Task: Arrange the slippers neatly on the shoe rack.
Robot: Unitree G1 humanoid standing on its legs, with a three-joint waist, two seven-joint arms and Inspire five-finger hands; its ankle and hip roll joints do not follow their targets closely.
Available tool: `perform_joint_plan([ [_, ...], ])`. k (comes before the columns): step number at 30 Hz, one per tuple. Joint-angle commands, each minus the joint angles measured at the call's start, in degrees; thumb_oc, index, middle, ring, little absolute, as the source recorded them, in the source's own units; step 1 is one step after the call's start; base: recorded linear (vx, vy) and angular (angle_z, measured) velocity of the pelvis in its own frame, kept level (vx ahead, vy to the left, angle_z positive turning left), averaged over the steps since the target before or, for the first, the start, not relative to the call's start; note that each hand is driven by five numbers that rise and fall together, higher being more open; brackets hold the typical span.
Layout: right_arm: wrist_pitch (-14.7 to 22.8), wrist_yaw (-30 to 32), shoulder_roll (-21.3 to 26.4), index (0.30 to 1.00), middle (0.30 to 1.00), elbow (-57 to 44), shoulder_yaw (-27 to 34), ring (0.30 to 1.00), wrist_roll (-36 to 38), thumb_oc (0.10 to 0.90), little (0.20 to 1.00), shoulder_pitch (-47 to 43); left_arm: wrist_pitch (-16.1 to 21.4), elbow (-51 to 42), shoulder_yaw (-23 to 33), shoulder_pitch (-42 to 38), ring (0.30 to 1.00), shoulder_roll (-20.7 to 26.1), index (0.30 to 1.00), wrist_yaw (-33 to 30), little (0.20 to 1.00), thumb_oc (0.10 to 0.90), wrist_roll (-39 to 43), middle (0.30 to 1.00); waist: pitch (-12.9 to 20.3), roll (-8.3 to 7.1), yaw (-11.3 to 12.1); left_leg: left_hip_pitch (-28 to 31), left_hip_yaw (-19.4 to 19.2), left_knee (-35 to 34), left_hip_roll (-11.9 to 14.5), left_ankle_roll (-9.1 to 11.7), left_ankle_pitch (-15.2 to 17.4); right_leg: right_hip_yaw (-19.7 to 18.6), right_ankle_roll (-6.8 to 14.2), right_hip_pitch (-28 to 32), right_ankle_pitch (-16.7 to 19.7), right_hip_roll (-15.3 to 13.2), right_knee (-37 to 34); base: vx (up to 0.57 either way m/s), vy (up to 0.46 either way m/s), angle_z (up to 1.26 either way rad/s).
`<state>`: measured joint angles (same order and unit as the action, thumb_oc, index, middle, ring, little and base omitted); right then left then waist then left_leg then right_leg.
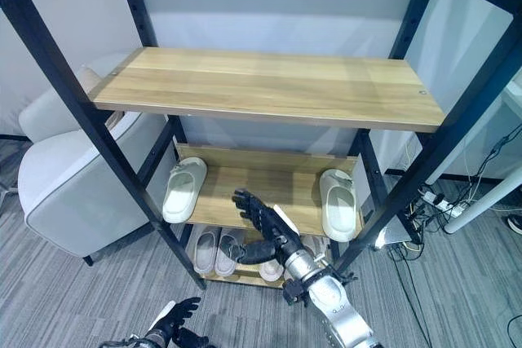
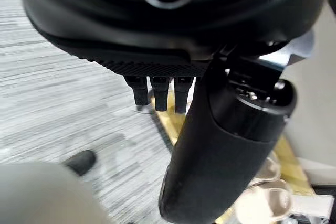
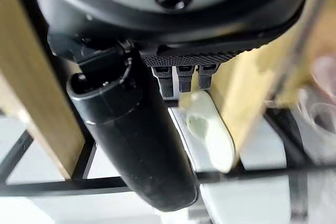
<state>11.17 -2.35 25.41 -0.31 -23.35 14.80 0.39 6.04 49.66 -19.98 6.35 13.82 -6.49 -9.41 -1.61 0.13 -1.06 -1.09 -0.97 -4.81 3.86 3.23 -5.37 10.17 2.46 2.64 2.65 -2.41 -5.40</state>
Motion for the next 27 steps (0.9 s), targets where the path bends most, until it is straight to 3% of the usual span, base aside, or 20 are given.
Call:
perform_joint_plan([
  [1,6.27,8.58,3.07,0.9,0.9,-5.09,7.24,0.9,-14.02,0.8,0.9,-6.1,2.24,3.12,-0.9,-4.37,0.9,-1.05,0.9,-2.01,0.9,0.8,-1.4,0.9,1.66,-0.58,1.3,1.82,-2.03,-0.19,1.25,3.2,3.18,-1.34,4.28,1.24,-3.8,-1.34,0.4,0.0,0.0,0.0],
  [4,5.95,11.66,5.37,0.9,0.9,-5.01,9.13,0.9,-20.28,0.8,0.9,-8.51,2.24,3.35,-1.3,-4.19,0.9,-1.38,0.9,-1.63,0.9,0.8,-1.69,0.9,1.75,-0.71,1.52,1.96,-1.97,-0.19,1.26,3.09,3.44,-1.21,4.37,1.41,-3.88,-1.39,0.4,0.0,0.0,0.0],
  [5,4.63,14.19,7.75,0.9,0.9,-3.41,10.36,0.9,-26.13,0.8,0.9,-11.37,2.24,3.52,-1.73,-4.12,0.9,-1.33,0.9,-1.26,0.9,0.8,-2.14,0.9,1.84,-0.98,1.7,1.93,-1.97,-0.19,1.27,3.0,3.59,-1.12,4.44,1.5,-3.95,-1.49,0.4,0.0,0.0,0.0],
  [11,1.33,17.73,15.79,0.9,0.9,2.15,10.11,0.9,-37.91,0.8,0.9,-19.26,2.04,5.98,-2.28,-5.03,0.9,-1.52,0.9,-0.31,0.9,0.8,-3.05,0.9,1.5,-1.8,2.26,1.93,-1.85,-0.19,1.23,2.73,4.07,-0.9,4.59,1.63,-4.2,-1.73,0.4,0.0,0.004,-0.01],
  [19,-1.01,15.75,26.91,0.9,0.9,10.0,6.54,0.9,-45.59,0.8,0.9,-24.9,2.14,7.81,-1.83,-5.17,0.9,-0.9,0.9,0.67,0.9,0.8,-2.59,0.9,0.87,-3.27,2.71,1.63,-1.45,-0.19,0.95,2.42,4.39,-0.46,4.69,1.47,-4.16,-1.93,0.59,0.0,0.008,0.01],
  [27,-2.57,14.74,32.38,0.9,0.9,19.5,1.22,0.9,-50.22,0.8,0.9,-29.23,2.36,7.91,-2.43,-5.13,0.9,-0.41,0.9,1.55,0.9,0.8,-2.17,0.9,0.46,-4.35,3.12,1.22,-1.4,-0.19,0.7,2.2,4.67,-0.39,5.06,0.89,-3.92,-2.34,0.63,0.01,0.015,0.06],
])
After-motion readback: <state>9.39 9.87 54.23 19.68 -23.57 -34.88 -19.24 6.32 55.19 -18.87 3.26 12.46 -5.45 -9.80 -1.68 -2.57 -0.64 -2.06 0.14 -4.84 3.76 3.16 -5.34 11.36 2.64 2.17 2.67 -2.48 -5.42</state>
